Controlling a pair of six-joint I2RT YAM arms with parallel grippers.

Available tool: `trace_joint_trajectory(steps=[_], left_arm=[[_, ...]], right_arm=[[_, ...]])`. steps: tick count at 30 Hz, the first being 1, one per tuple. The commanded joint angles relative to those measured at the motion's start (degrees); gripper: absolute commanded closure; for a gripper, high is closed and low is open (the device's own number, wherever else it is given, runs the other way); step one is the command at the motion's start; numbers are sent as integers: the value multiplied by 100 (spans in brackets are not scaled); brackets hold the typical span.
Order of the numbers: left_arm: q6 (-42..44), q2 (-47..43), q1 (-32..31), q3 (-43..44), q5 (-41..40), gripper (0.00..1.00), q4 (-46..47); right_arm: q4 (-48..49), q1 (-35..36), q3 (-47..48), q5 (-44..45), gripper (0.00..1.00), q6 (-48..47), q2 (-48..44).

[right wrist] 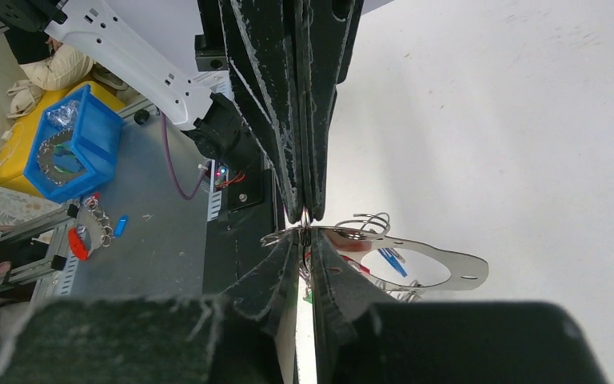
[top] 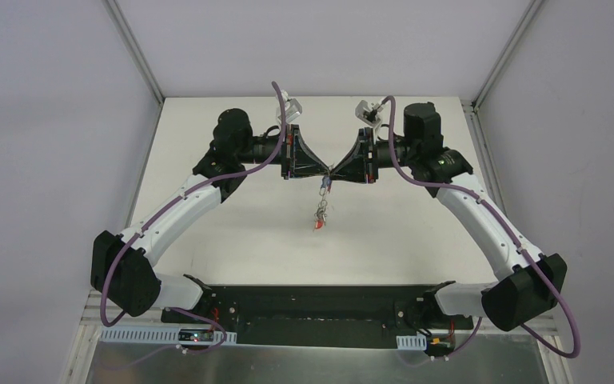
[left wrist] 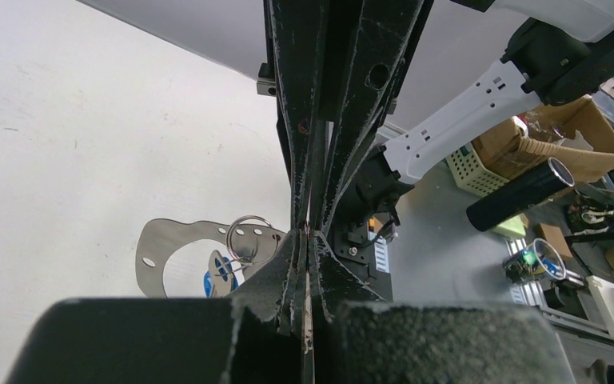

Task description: Put the keys on the keyring

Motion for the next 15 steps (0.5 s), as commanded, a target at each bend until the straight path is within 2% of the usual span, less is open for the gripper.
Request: trace_joint_trajectory(steps=[1, 7, 10, 12, 15], left_arm=[[31, -37, 7, 59, 39, 100, 329], [39, -41, 29, 78, 42, 100, 308], [126, -77, 57, 104, 132, 100, 253], [496, -136, 60, 227, 287, 99, -152], [1408, -241, 60, 537, 268, 82, -1250]], right_arm=[[505, 34, -67, -356, 91, 313, 3], [307, 32, -91, -237, 100, 66, -59], [-297, 36, 176, 1, 100, -466, -53], [-819, 101, 422, 246, 100, -905, -16], [-1525, 363, 704, 691, 100, -1510, 63]])
